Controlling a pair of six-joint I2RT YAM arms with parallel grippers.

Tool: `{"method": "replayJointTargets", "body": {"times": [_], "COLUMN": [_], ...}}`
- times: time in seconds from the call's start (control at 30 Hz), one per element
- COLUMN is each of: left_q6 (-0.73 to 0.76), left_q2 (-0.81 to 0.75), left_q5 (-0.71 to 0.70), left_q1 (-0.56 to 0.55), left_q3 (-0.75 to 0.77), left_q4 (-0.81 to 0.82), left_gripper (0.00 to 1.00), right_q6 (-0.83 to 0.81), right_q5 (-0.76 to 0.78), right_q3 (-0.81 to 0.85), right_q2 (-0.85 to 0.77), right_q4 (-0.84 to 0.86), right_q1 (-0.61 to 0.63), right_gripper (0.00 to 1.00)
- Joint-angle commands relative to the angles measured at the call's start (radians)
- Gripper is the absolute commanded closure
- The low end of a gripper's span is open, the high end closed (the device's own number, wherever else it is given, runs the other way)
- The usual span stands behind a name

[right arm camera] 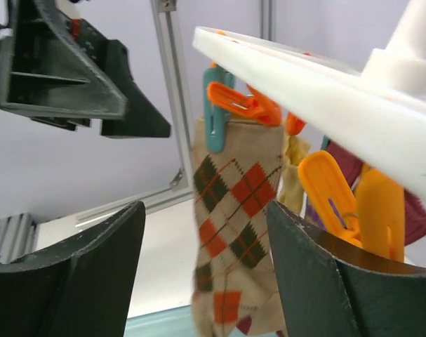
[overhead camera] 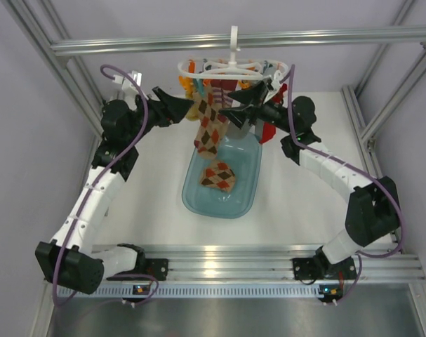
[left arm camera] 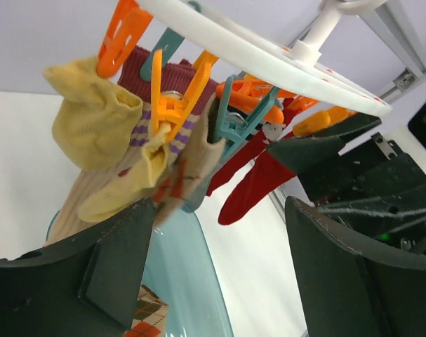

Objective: Clip the socks to the hanger
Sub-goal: Open the clamp at the hanger.

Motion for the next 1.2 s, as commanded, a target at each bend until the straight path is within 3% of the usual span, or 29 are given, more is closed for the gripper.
{"method": "replayJointTargets", "body": {"times": [0.0, 0.23, 0.37, 0.53, 0.63, 0.73, 0.93, 1.17], "left_q6": [0.065, 0.051, 0.043, 0.054, 0.069, 0.117, 0.290, 0.235], "left_q2": [-0.055, -0.059, -0.053, -0.049, -0.033, -0.009, 0.062, 0.163], "left_q5": [0.042, 0.085, 0.104, 0.096, 0.114, 0.148, 0.024, -0.045], "left_q1": [0.024, 0.029, 0.029, 0.029, 0.028, 0.014, -0.063, -0.077], "left_q3": [-0.011, -0.026, -0.023, -0.032, -0.038, -0.034, 0.023, 0.127], "left_q4": [0.006, 0.024, 0.038, 0.094, 0.211, 0.291, 0.303, 0.268], "left_gripper": [0.20, 0.21, 0.22, 0.32, 0.43, 0.47, 0.51, 0.44], "right_q6": [-0.059, -0.281, -0.346, -0.387, -0.407, -0.413, -0.409, -0.412], "right_q5": [0.069, 0.235, 0.376, 0.376, 0.361, 0.370, 0.372, 0.384], "right_q3": [0.092, 0.121, 0.104, 0.000, -0.052, -0.082, -0.114, -0.106], "right_q2": [0.037, 0.091, 0.100, 0.042, -0.008, -0.045, -0.087, -0.091], "right_q4": [0.148, 0.178, 0.234, 0.311, 0.287, 0.232, 0.176, 0.146], "right_q1": [0.023, 0.100, 0.135, 0.169, 0.184, 0.187, 0.187, 0.187], "right_gripper": [0.30, 0.30, 0.38, 0.49, 0.55, 0.58, 0.60, 0.59]}}
